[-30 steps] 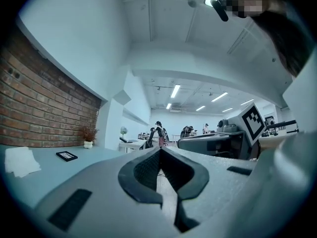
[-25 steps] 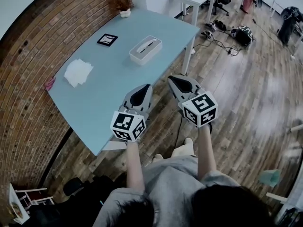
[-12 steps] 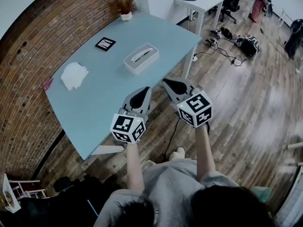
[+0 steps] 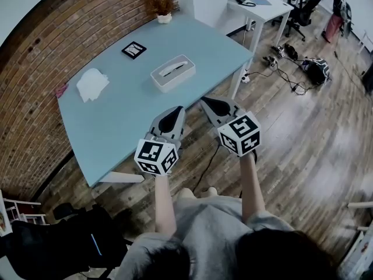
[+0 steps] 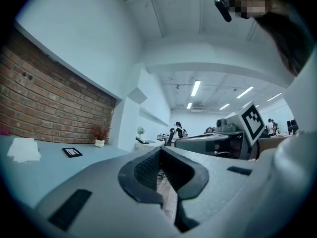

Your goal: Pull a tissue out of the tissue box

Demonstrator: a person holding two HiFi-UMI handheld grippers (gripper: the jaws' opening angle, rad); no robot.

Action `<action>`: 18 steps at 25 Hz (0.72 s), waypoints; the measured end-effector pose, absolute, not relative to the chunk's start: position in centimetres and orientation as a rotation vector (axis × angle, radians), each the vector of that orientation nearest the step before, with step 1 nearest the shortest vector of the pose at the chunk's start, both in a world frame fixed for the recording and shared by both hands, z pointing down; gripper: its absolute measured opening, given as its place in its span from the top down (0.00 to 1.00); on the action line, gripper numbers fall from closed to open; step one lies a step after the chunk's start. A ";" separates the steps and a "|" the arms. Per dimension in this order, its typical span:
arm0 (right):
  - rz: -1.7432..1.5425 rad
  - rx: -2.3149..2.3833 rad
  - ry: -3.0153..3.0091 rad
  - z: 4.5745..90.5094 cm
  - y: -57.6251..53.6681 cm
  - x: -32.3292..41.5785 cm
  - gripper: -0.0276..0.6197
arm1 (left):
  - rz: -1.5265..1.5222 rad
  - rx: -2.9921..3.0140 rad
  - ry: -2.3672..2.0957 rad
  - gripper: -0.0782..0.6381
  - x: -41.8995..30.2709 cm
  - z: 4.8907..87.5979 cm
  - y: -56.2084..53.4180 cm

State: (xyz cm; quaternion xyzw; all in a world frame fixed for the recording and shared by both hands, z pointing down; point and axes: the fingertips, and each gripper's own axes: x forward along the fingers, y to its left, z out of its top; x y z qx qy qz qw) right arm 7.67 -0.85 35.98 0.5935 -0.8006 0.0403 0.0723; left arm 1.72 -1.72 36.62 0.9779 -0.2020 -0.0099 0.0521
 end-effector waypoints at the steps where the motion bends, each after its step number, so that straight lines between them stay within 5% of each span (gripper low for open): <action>1: 0.121 1.779 -2.410 36.0 -0.9 8.0 0.96 | -0.027 2.972 -0.622 0.89 2.0 36.7 -1.6; 18: 0.176 1.692 -2.449 38.0 -6.7 10.6 0.96 | 0.040 2.939 -0.693 0.89 4.3 38.3 -7.6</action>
